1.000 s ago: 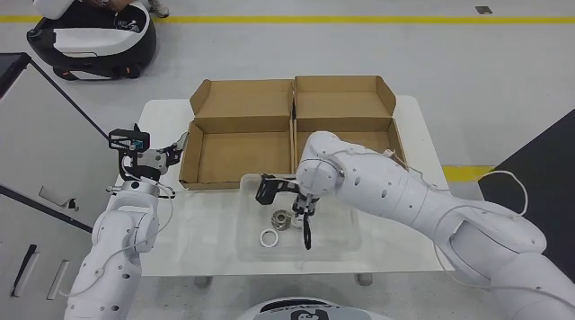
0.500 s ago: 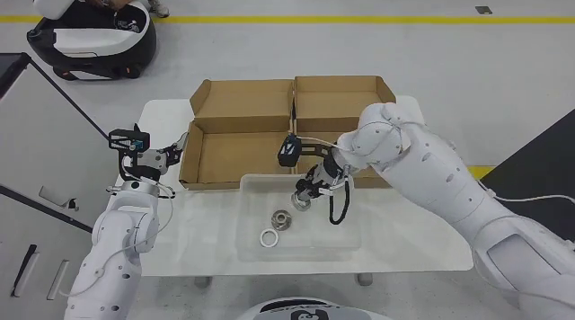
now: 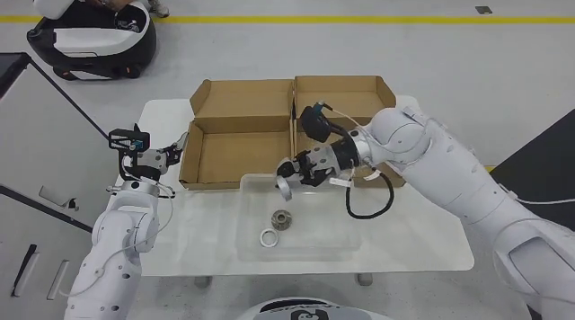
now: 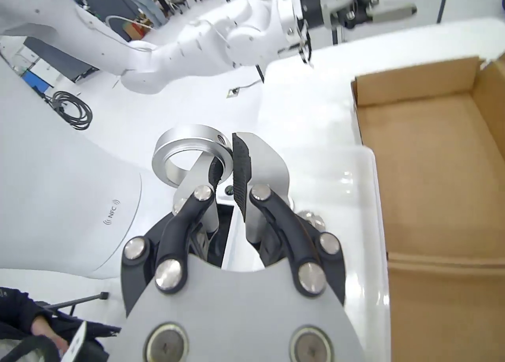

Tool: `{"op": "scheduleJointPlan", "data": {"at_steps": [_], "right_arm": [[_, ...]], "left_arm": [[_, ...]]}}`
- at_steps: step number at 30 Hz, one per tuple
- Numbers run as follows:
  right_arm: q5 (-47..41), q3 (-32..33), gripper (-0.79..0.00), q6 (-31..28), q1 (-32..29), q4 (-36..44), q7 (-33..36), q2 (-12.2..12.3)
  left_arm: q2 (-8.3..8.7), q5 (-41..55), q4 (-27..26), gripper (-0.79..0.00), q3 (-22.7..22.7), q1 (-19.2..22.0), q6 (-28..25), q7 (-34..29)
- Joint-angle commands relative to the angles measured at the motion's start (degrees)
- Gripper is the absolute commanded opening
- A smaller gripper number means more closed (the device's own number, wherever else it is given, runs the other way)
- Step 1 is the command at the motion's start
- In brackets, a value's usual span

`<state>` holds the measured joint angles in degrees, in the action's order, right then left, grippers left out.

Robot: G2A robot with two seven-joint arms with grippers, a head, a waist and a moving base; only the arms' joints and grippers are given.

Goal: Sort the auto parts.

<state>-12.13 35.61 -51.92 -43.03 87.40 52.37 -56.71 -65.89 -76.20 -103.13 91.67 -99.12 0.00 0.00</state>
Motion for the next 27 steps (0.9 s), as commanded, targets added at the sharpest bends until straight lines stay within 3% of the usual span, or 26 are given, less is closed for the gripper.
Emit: {"op": "scheduleJointPlan", "data": {"at_steps": [1, 4, 9, 22, 27], "right_arm": [[-0.46, -2.3, -0.785, -4.81, 2.26, -0.8, -4.81, 0.54], [-5.54, -4.13, -0.785, -6.08, 5.11, 0.71, -6.09, 1.21], [-12.21, -2.71, -0.785, -6.08, 4.79, 4.67, -6.08, 1.38], [-10.78, -2.49, -0.785, -6.08, 4.7, 4.68, -6.07, 1.38], [-10.51, 1.02, -0.785, -5.16, 2.42, 4.17, -11.29, 1.7]], "left_arm": [[0.0, 0.0, 0.0, 0.0, 0.0, 0.0, 0.0, 0.0], [0.0, 0.0, 0.0, 0.0, 0.0, 0.0, 0.0, 0.0], [0.0, 0.0, 0.0, 0.0, 0.0, 0.0, 0.0, 0.0], [0.0, 0.0, 0.0, 0.0, 0.0, 0.0, 0.0, 0.0], [0.0, 0.0, 0.0, 0.0, 0.0, 0.0, 0.0, 0.0]]}}
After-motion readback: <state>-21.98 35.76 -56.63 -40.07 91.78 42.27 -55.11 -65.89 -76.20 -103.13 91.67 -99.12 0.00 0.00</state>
